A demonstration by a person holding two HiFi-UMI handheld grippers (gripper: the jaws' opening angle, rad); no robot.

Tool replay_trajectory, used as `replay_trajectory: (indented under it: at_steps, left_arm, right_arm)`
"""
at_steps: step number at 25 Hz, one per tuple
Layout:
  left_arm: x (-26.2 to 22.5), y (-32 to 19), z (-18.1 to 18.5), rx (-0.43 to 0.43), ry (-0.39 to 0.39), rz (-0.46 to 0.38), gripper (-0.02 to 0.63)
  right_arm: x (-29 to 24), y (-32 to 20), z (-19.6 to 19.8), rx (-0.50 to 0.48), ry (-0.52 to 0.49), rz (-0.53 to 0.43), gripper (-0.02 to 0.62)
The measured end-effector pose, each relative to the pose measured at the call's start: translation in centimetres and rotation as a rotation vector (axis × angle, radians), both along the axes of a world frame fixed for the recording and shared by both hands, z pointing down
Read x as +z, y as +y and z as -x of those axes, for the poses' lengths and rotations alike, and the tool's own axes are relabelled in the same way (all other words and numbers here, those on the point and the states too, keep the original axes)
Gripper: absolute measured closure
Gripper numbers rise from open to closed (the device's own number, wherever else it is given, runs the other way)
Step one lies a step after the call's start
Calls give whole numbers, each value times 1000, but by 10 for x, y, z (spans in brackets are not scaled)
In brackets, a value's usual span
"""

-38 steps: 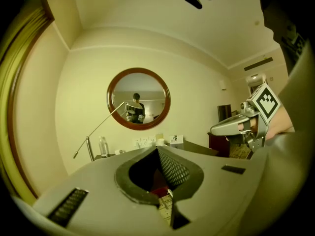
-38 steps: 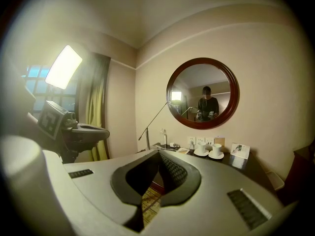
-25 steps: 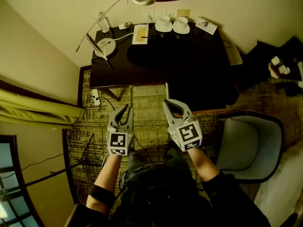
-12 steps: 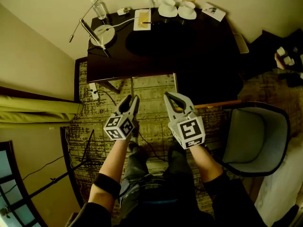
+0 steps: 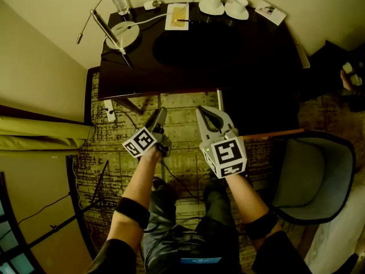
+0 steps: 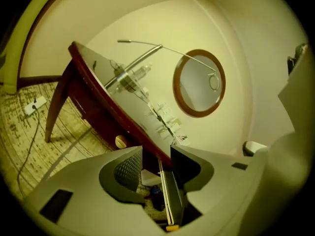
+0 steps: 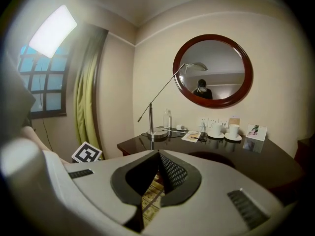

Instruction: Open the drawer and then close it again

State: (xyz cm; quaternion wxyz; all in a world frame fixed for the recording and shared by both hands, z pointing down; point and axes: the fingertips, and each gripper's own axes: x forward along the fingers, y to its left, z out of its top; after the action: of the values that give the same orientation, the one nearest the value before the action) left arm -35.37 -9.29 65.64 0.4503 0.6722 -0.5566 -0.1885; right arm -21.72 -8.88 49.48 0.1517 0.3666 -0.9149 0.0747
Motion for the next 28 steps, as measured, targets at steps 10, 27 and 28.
replay_trajectory:
  at_steps: [10,27,28]
  left_arm:
    - [92,-52,22,-145,167,52,426]
    - [130,-93,29,-214,208,64,464]
    - [129,-95,29,-213,203,55,465]
  right_arm:
    - [49,-35,22,12,4,-11,595]
    - [81,-49,16,22,20,3,595]
    - [82,-49,15,22,23,4,595]
